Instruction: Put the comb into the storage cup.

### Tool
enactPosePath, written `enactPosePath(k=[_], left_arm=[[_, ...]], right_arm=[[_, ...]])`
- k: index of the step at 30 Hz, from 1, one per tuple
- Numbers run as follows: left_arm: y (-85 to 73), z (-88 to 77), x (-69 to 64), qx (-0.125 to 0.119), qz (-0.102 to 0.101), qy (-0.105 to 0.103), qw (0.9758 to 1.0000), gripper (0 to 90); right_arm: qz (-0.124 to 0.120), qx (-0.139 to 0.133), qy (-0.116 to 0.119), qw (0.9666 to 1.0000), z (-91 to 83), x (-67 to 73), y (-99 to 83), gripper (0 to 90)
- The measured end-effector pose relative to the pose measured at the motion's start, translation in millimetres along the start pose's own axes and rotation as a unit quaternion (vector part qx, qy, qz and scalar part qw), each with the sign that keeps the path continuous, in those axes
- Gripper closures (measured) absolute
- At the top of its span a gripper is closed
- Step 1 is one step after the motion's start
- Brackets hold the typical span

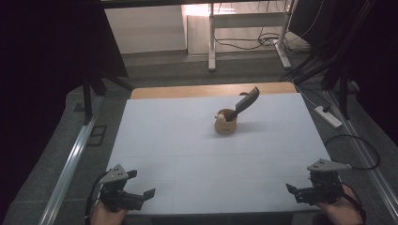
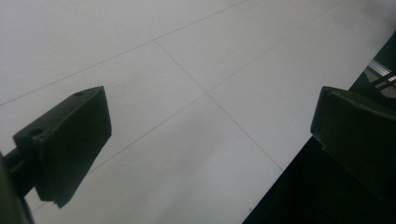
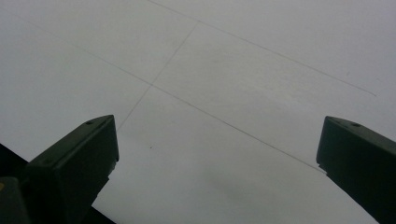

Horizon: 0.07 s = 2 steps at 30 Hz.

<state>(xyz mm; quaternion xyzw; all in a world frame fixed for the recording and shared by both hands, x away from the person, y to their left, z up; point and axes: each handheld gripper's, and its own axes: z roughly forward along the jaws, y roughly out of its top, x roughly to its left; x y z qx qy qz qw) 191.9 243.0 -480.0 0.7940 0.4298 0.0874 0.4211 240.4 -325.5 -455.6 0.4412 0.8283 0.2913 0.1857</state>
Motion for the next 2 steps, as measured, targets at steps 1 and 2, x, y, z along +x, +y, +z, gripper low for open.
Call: enactPosePath(k=[1, 2], left_arm=[[0.2, 0.1, 0.0, -0.001, 0.000, 0.000, 1.0000, 0.0], [0.5, 0.6, -0.1, 0.000, -0.001, 0.000, 1.0000, 0.0]], right_arm=[[0.000, 0.000, -0.001, 1.0000, 0.3, 0.0, -0.1, 0.0], [0.000, 0.001, -0.001, 1.0000, 0.5, -0.1, -0.2, 0.0]])
